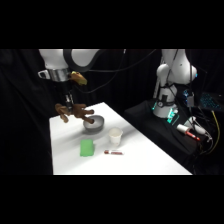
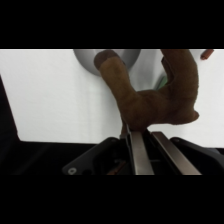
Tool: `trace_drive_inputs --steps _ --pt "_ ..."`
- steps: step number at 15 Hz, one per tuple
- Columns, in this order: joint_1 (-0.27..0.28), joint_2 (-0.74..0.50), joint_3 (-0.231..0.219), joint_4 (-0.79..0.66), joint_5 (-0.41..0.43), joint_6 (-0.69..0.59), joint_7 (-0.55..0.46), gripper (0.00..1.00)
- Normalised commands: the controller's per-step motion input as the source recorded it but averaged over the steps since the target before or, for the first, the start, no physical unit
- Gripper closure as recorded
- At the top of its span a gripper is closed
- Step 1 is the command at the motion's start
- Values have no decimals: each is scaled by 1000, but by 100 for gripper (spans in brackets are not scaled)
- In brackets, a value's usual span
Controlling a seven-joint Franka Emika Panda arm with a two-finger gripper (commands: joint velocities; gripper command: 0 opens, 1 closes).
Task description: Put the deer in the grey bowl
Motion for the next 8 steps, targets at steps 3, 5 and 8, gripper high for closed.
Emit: trace_drive_inputs --steps 3,5,8 --pt "-58 -460 -46 -614 74 214 115 94" --pt "-47 -445 -42 -628 83 283 95 94" --pt "-44 -356 -54 -604 79 352 112 94"
